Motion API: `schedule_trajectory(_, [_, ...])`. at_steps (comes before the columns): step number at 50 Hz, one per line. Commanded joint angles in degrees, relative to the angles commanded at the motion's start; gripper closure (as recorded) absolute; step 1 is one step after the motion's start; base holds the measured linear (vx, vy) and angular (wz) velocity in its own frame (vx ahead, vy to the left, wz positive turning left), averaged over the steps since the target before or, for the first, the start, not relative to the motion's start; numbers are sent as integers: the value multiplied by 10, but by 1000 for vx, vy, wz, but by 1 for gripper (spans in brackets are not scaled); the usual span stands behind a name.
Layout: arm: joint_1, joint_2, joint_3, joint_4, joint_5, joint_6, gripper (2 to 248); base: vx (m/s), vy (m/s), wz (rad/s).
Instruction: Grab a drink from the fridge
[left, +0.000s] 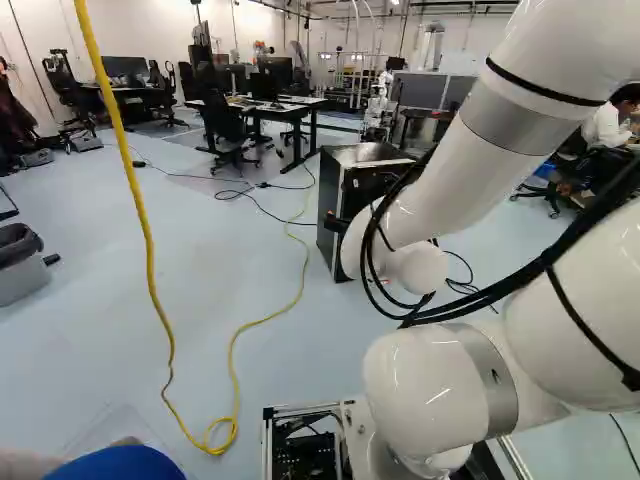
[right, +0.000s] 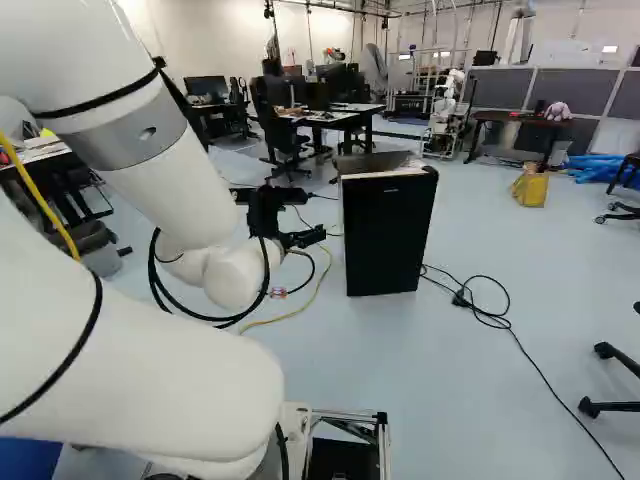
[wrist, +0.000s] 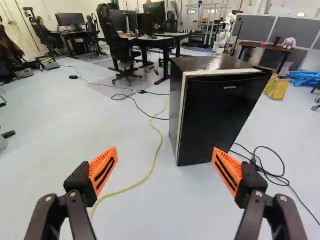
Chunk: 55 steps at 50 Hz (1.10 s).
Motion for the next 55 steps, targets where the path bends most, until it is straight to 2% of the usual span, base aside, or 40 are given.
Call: schedule_trajectory(55, [0, 0, 0, 0, 0, 0, 3, 71, -37, 2])
